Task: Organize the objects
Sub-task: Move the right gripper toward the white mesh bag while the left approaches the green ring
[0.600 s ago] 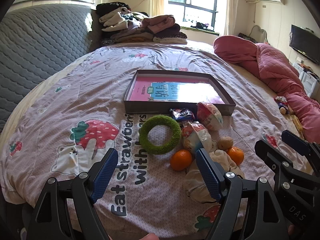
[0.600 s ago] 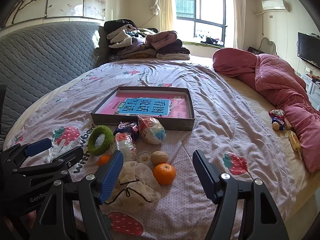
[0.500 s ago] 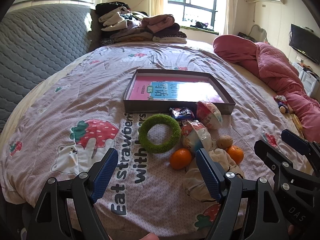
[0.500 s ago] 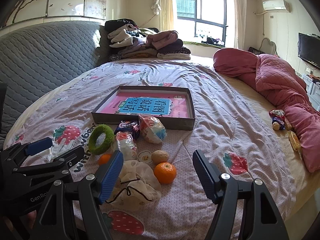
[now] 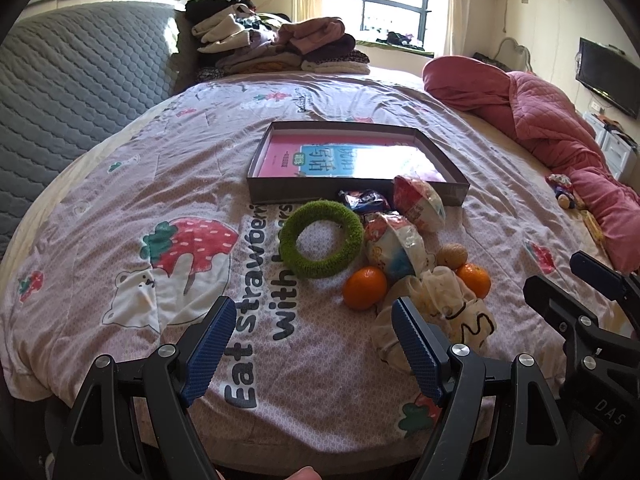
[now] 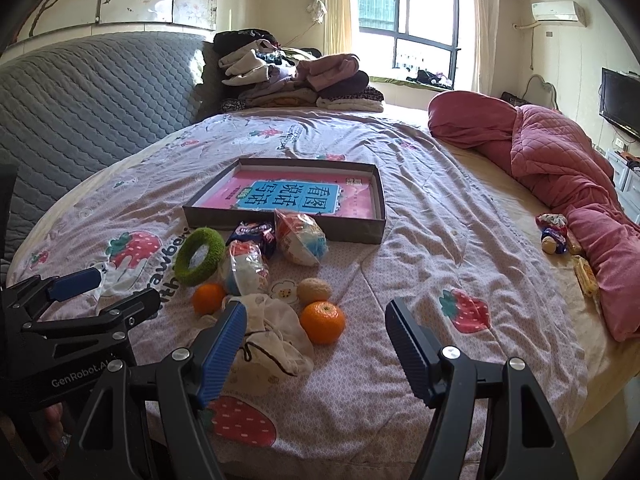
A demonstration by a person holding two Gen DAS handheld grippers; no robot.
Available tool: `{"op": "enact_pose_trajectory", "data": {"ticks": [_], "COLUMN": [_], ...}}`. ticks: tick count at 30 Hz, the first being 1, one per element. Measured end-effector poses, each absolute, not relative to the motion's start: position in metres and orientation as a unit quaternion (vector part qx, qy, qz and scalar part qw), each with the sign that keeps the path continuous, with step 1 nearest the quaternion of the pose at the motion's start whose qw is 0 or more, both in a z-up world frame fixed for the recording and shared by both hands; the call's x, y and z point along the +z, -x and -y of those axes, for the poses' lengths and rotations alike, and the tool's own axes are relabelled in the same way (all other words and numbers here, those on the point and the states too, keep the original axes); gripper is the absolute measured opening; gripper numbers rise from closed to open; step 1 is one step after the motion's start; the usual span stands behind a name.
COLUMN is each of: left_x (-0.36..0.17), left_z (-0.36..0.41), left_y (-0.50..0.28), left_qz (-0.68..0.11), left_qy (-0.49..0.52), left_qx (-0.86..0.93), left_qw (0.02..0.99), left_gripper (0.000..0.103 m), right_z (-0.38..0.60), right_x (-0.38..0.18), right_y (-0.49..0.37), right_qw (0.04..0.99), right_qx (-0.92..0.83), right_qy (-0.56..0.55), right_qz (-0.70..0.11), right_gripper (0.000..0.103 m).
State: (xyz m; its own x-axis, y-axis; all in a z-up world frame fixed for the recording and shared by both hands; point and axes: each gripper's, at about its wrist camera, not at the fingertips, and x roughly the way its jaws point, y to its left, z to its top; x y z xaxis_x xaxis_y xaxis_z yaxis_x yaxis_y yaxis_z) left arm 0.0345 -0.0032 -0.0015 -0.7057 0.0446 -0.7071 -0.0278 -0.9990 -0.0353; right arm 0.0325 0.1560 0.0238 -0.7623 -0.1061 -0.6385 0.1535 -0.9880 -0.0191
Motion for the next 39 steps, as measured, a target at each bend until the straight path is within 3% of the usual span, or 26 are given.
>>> {"op": "enact_pose_trajectory", "data": {"ticks": [31, 39], "left_x": [-0.032, -0.030], "left_z": [0.018, 0.022], "left_y": [-0.003, 0.026], "left_qz": [-0.014, 0.018], "left_qy": [0.383, 0.390], "left_qx": [0.923, 0.920], "left_qw": [0.037, 0.040], "left_gripper": [0.081, 0.081], "right_z": [-0.130, -0.124], "right_x": [-0.019, -0.026], "right_y": [-0.028, -0.016], "right_qw": [0.117, 0.116], "right_qx": [-0.915, -0.911], "right_qy": [-0.382, -0.390], "right_qz": [-0.058, -0.060], "right_gripper": [0.071, 0.071]}}
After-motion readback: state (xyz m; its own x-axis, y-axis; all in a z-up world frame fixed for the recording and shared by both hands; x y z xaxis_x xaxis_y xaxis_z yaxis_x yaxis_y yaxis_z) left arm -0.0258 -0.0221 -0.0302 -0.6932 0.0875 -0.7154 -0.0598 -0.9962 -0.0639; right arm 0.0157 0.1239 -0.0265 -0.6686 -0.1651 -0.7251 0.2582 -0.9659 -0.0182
